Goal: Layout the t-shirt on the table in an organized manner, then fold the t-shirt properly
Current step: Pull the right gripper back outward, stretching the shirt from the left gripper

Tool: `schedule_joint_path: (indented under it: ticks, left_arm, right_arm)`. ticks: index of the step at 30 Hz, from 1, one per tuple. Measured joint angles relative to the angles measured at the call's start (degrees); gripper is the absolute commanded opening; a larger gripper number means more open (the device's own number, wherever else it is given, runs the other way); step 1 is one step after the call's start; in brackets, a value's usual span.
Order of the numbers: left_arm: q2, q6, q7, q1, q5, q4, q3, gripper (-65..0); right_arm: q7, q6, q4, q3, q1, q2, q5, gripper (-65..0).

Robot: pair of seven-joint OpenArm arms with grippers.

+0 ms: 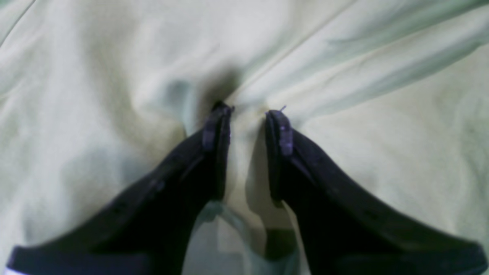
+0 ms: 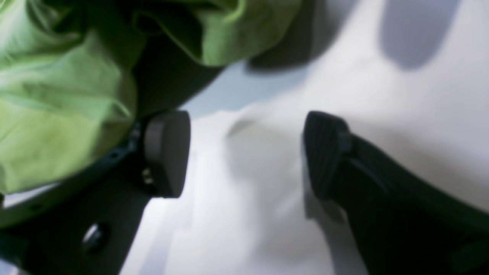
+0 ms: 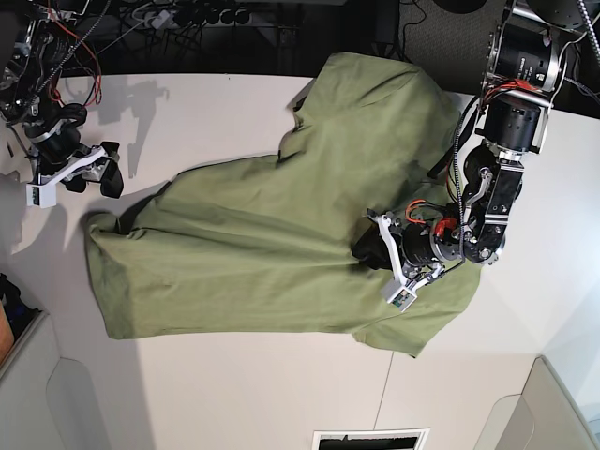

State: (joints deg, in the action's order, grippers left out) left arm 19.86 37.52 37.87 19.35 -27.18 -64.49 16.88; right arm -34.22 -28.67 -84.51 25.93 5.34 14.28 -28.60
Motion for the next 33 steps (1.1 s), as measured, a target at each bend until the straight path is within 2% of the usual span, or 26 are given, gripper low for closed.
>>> schedule_joint_path:
  ticks: [3,9,11,13,16,21,24,26,29,33]
  left_arm:
    - [0.31,-0.13,0.66,-0.11,-0.96,-0.48,0.04,-46.9]
    - [0.48,0.04,0.68,-0.28,-1.55,-0.48,0.02,-47.0]
    - [0.50,0.04,0.68,-0.33,-1.51,-0.48,0.02,-47.0]
    - [0.59,0.04,0.70,-0.31,-1.40,-0.50,0.02,-47.0]
    - [0.59,0.07,0.68,-0.31,-1.53,-0.50,0.02,-47.0]
    - [0.61,0.07,0.63,-0.33,-1.40,-0.50,0.02,-47.0]
    - [0.61,0.26,0.22,-0.33,-0.55,-0.50,0.02,-47.0]
    - [0.63,0.42,-0.44,-0.33,1.01,-0.52,0.02,-47.0]
    - [1.46,0.24,-2.16,-0.31,1.66,-0.55,0.13,-47.0]
    - [2.82,0.24,-2.56,-0.44,1.66,-0.55,0.15,-47.0]
  right_arm:
    - [0.61,-0.28,2.67,-2.03,-2.89,-0.09,1.20,-19.7]
    - [-0.13,-0.44,4.96,-2.71,-8.55,-2.71,2.86,-19.7]
    - [-0.07,-0.42,5.14,-2.64,-10.23,-2.71,3.02,-22.8]
    - [0.15,-0.31,5.14,-2.62,-11.72,-2.93,3.02,-33.6]
    - [0.33,-0.28,5.14,-2.60,-11.98,-3.56,2.95,-64.1]
    - [-3.98,-1.18,4.33,-2.08,-11.72,-3.50,3.82,-65.0]
    - [-8.98,-1.81,0.07,0.81,-11.08,-3.56,3.43,-65.0]
    - [-9.64,-2.67,-4.68,3.96,-9.33,-3.54,2.05,-65.0]
    - [-10.80,-2.99,-11.26,8.61,-6.19,-1.86,0.52,-65.0]
    - [-11.26,-3.30,-14.99,13.57,-4.24,1.97,-0.55,-65.0]
